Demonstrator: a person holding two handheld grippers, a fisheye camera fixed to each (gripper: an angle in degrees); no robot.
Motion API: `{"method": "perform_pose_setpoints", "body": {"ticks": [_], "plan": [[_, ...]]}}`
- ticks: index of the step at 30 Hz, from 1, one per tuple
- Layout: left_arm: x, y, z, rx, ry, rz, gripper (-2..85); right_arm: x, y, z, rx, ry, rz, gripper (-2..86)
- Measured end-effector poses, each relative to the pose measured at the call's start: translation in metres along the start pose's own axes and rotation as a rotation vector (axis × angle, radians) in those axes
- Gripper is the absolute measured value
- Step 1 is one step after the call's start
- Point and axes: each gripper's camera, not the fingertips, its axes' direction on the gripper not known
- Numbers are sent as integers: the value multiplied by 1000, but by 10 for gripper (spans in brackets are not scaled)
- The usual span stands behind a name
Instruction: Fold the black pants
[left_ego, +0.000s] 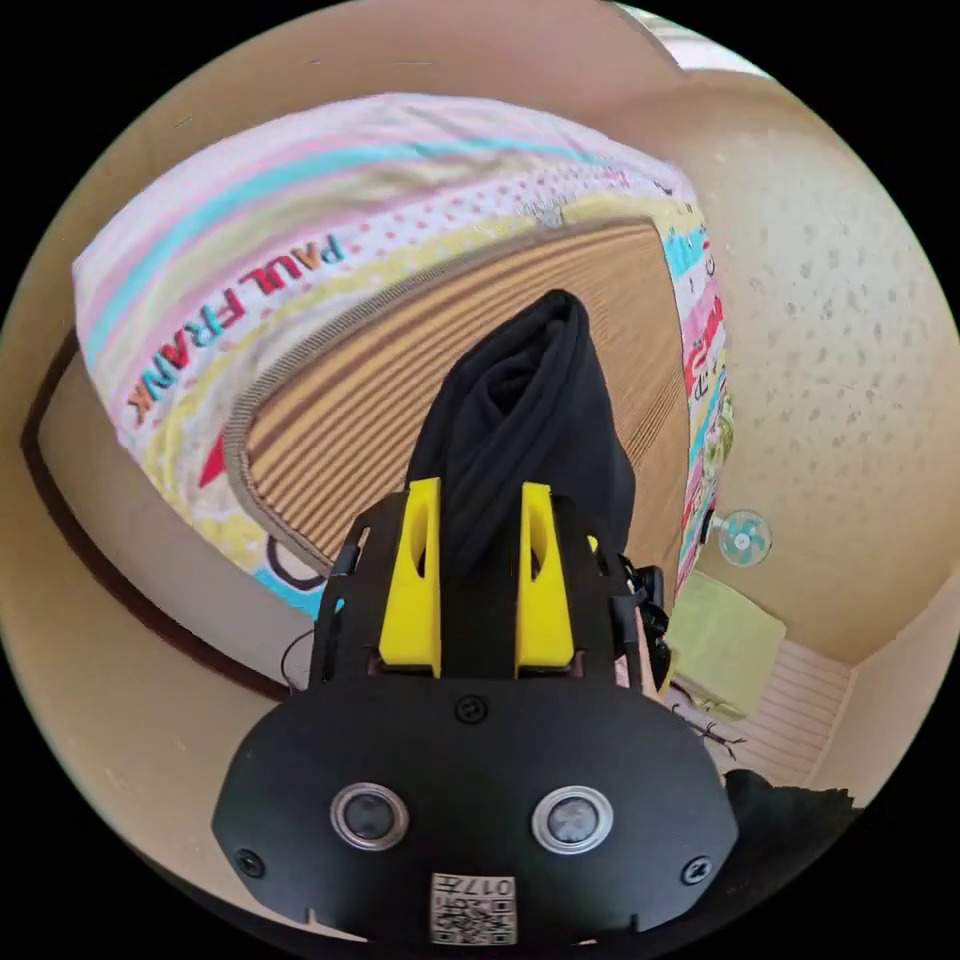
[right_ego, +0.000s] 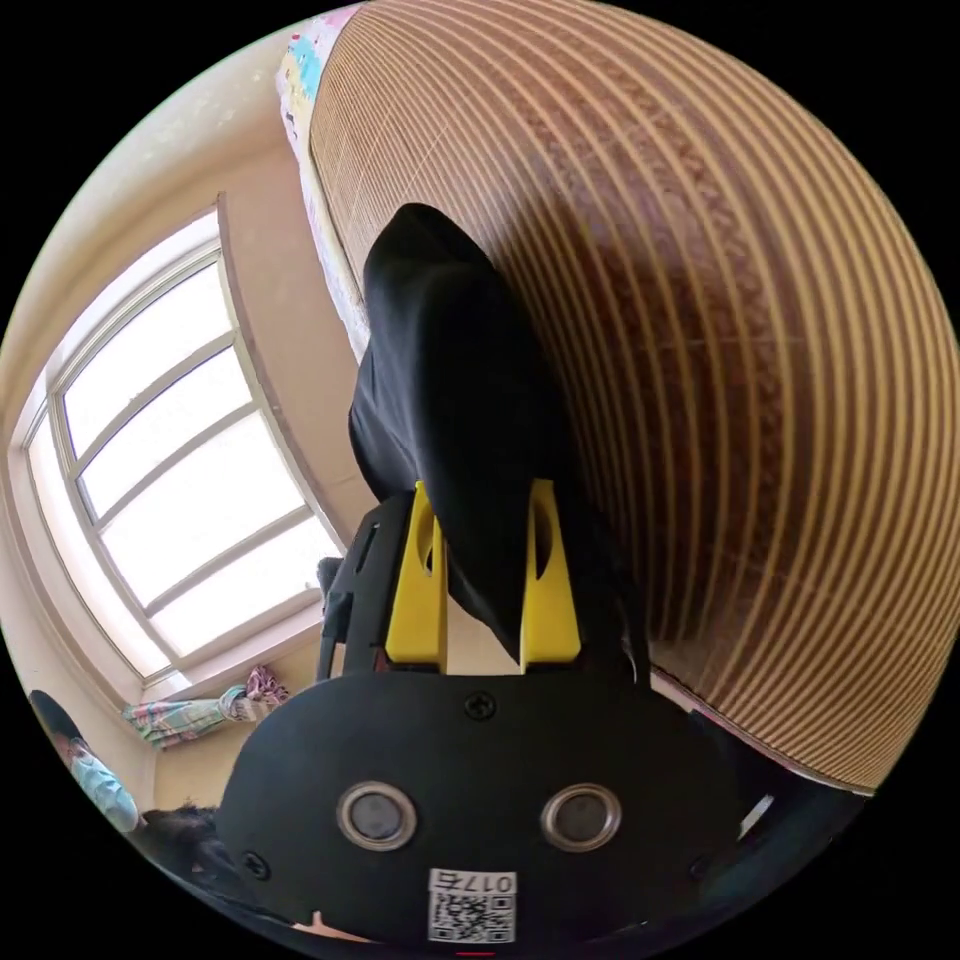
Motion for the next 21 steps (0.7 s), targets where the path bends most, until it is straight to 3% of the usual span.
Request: {"method": "perform_pose_setpoints", "body": {"ticks": [4,9,15,19,21], "plan": [[-27,13,-55,142,3,-26,110,-46,-10,80,-121,-10,-31,106],[-8,106,-25,77,-50,140,106,-62,14,46,-189,89,-198,57],[62,256,86,-119,-31,320,99,-26,99,-123,-162,501,-327,35],[143,334,143,-206,-143,592,81,15,187,-295,114,681,-241,41],[190,378,165,-227,-116,740,69,29,232,-370,280,709,-194,48]]}}
